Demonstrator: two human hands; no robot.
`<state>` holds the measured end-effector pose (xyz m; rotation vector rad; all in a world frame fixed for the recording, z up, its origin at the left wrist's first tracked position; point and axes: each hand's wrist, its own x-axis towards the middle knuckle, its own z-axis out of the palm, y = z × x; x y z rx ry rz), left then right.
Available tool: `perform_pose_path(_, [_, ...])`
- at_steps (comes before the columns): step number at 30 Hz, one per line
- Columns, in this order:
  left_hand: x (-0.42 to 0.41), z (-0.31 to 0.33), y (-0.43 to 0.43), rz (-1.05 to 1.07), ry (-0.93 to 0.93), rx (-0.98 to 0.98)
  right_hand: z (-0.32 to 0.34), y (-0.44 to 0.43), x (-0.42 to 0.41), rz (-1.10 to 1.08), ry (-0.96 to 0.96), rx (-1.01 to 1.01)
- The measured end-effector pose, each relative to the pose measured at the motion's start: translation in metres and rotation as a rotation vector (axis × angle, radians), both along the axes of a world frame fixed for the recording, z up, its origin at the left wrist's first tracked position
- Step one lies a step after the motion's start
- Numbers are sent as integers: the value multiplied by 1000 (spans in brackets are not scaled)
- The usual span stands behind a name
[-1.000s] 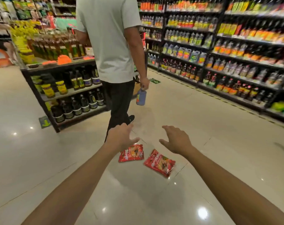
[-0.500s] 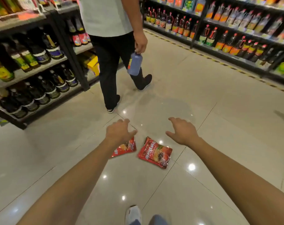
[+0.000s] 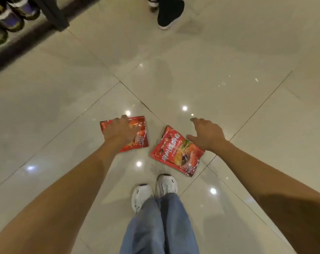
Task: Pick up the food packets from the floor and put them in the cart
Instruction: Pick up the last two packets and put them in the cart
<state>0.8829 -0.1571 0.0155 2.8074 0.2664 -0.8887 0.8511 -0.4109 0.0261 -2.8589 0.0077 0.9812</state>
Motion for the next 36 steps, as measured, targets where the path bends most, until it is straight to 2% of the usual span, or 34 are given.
perform_pose_path(10, [-2, -284, 0, -226, -43, 52, -308, -5, 18, -144, 245, 8])
perform_pose_path(14, [-12, -349, 5, -277, -53, 94, -382, -9, 7, -209, 346, 24])
perform_pose_path(17, [-15, -373, 9, -294, -60, 82, -407, -15, 6, -315, 369, 96])
perform_pose_path(21, [-13, -366, 10, -261, -60, 57, -396, -10, 11, -338, 446, 120])
perform_pose_path(25, [-4, -317, 13, -254, -53, 61, -348, 13, 15, -290, 409, 79])
perform_pose_path(29, [14, -238, 23, -129, -64, 8, -265, 21, 44, -186, 354, 75])
perform_pose_path(34, [37, -141, 44, 213, -51, -56, -149, 36, 116, -104, 269, 50])
perform_pose_path(36, [44, -109, 57, 247, -56, -36, -110, 52, 149, -40, 222, 21])
